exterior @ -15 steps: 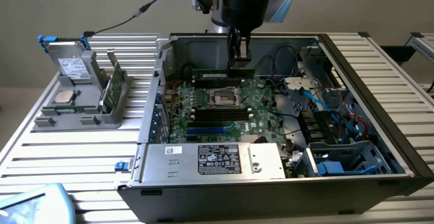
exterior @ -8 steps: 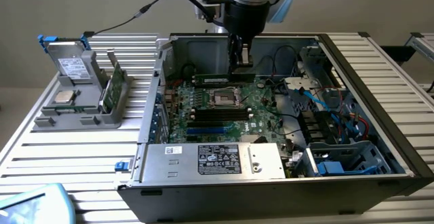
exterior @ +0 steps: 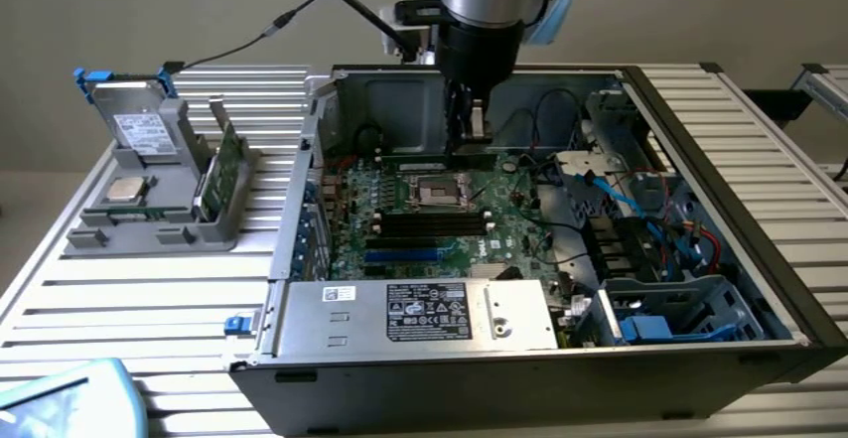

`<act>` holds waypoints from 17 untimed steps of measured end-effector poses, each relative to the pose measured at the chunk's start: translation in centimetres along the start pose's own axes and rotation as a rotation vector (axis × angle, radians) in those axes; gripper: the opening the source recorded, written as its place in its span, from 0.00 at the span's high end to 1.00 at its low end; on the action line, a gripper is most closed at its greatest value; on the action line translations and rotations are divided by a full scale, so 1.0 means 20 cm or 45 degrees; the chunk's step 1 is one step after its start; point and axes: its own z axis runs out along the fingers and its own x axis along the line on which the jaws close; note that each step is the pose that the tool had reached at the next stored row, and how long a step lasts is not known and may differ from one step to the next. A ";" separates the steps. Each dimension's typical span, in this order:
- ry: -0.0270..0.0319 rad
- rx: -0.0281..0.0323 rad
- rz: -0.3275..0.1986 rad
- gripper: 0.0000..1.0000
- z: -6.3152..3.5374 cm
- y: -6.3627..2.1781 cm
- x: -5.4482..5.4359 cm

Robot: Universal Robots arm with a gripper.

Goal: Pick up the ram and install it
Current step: 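Insert the ram into the slot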

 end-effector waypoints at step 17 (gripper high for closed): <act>0.0193 0.0028 0.078 0.87 0.139 -0.006 0.01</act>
